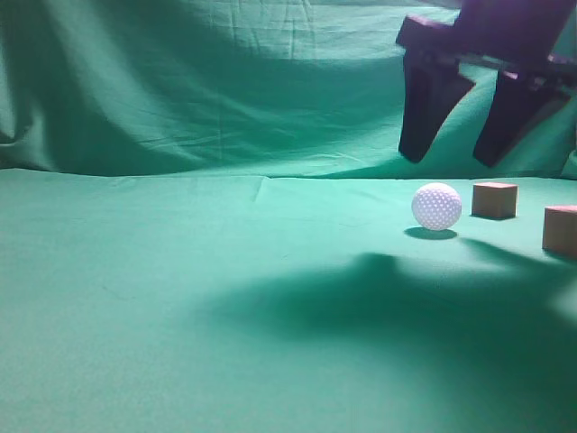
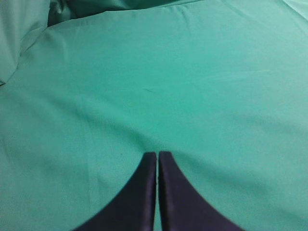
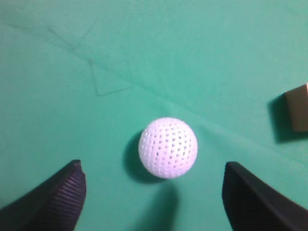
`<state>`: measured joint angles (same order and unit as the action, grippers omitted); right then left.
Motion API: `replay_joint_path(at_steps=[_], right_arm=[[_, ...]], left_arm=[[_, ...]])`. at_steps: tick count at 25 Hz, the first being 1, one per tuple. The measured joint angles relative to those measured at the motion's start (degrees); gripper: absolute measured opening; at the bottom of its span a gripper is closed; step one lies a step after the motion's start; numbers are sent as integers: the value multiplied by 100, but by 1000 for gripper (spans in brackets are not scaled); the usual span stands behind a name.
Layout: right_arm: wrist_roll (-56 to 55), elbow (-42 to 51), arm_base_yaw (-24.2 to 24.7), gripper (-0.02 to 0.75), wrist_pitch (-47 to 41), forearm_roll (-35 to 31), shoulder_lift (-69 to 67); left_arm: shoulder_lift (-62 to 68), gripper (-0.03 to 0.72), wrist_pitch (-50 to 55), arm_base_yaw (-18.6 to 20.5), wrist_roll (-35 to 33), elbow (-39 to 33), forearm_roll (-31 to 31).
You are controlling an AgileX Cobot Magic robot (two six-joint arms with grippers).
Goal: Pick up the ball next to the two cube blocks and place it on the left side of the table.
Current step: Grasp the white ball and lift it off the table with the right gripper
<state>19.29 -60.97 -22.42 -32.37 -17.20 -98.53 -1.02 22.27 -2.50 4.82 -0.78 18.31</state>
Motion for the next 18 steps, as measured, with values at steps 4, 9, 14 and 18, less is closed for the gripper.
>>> replay_joint_path(at_steps=[4,9,14,18], right_arm=[[0,0,0,528,487,0,-362],[0,0,0,528,747,0,-688],[0,-3,0,313,878,0,-775],[14,-93,0,315,832,0,-775]], left_arm=[[0,0,0,0,0,0,0],[0,0,0,0,0,0,0],[0,0,0,0,0,0,0],[0,0,0,0,0,0,0]])
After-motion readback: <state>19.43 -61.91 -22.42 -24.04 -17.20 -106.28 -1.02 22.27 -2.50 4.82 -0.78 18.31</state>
